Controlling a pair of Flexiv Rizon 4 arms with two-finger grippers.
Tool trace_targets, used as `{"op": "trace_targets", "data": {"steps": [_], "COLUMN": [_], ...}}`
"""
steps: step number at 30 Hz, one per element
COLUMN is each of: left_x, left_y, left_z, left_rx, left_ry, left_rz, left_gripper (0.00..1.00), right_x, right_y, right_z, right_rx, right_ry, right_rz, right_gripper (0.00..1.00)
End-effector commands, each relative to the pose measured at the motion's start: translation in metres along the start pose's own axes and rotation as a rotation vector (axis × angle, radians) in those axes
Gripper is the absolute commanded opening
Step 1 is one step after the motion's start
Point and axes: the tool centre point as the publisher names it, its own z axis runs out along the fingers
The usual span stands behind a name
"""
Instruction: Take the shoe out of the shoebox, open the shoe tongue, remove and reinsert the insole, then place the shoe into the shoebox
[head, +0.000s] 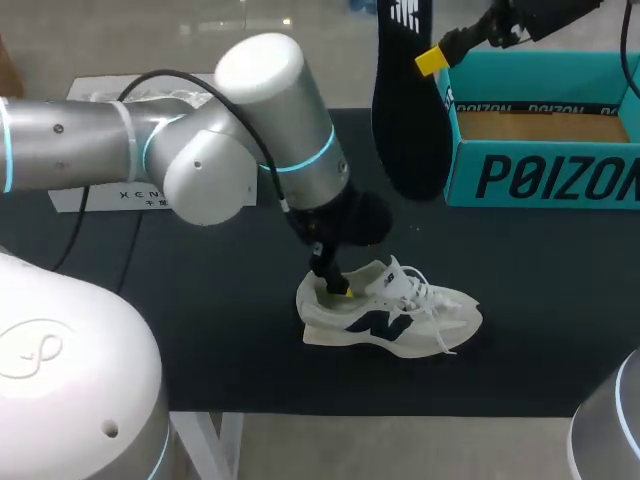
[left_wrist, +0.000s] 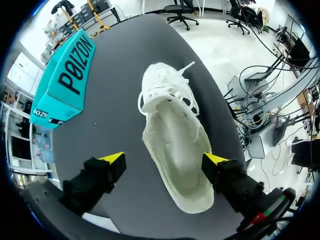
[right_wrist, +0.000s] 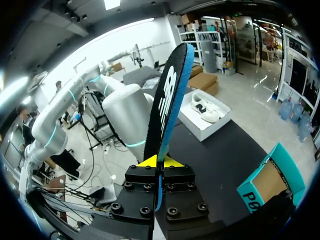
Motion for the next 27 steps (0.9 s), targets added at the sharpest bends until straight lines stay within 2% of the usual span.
{"op": "trace_targets", "data": {"steps": [1, 11, 12, 13, 14, 27], "left_x": [-0.011, -0.030, -0.030, -0.030, -0.030, -0.023], "left_y": [-0.001, 0.020, 0.021, 0.022, 0.023, 0.026], "left_z": [0.030, 0.047, 0.049, 0.051, 0.053, 0.053], "left_rx": [-0.096, -0.096, -0.087, -0.076, -0.088, -0.047], "left_ry": [-0.001, 0.032, 0.046, 0.052, 0.054, 0.103], "left_rz": [-0.019, -0.056, -0.060, -0.053, -0.049, 0.013], "left_gripper": [1.00, 1.00, 0.48, 0.30, 0.00, 0.00], "right_x": [0.000, 0.000, 0.000, 0.000, 0.000, 0.000], "right_y": [0.001, 0.001, 0.001, 0.001, 0.001, 0.001], "right_z": [0.001, 0.001, 0.001, 0.001, 0.001, 0.001], "right_rx": [0.003, 0.003, 0.003, 0.003, 0.003, 0.003], "right_ry": [-0.001, -0.001, -0.001, -0.001, -0.001, -0.001], "right_rz": [0.001, 0.001, 0.001, 0.001, 0.001, 0.001], "right_gripper": [0.00, 0.00, 0.00, 0.00, 0.00, 0.00]}}
